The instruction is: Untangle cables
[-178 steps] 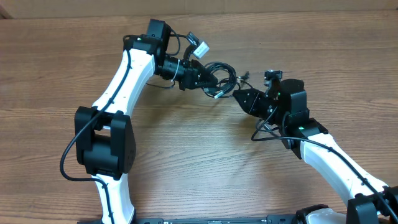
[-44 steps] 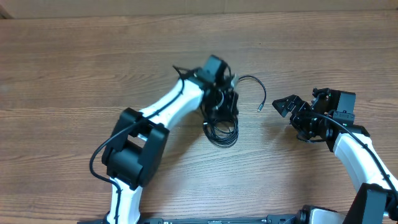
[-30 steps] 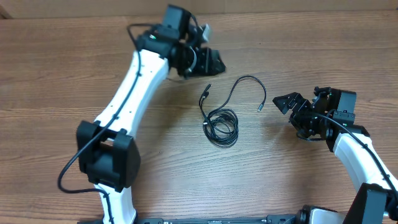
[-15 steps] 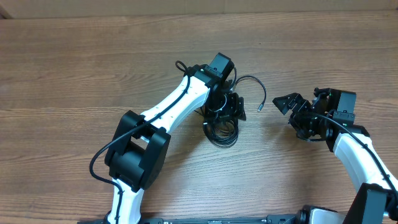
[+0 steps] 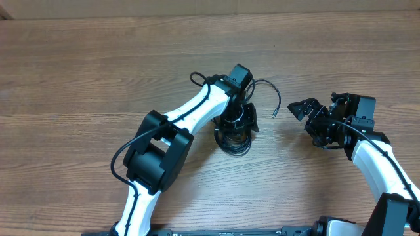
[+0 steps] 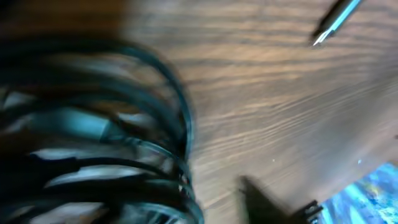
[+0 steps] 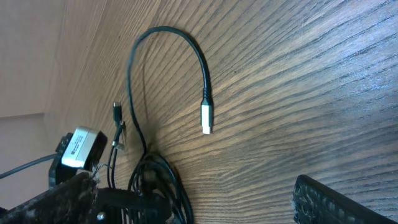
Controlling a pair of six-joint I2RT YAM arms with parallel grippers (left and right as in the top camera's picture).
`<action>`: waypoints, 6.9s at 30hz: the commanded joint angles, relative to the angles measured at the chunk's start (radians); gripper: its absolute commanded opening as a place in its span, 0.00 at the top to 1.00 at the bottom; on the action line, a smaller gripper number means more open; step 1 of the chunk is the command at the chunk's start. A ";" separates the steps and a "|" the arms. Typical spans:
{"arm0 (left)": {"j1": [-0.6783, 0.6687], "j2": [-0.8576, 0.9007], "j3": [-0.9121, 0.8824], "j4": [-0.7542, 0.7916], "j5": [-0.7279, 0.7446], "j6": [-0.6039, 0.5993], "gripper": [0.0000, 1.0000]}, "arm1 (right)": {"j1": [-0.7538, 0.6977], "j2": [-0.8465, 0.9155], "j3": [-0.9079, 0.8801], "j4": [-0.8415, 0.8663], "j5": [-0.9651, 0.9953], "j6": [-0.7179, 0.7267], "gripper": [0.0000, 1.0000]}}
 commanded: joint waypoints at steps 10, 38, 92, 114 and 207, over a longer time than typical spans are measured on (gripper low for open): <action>0.104 -0.067 0.217 -0.078 0.185 0.281 0.96 | 0.000 -0.009 0.009 -0.042 -0.037 0.001 0.00; 0.341 -0.171 0.334 -0.187 0.517 0.491 0.96 | 0.503 -0.006 0.008 0.452 0.296 -0.074 0.18; 0.909 -0.171 0.334 -0.214 -0.329 0.311 0.96 | -0.435 -0.423 0.110 0.148 0.389 -0.098 0.96; 1.084 -0.167 0.334 -0.270 -0.473 0.032 0.96 | -0.655 -0.201 0.518 -0.006 0.447 -0.252 0.96; 0.461 -0.162 -0.109 -0.071 -0.289 1.160 0.96 | 0.613 0.470 0.221 0.262 0.624 0.743 0.96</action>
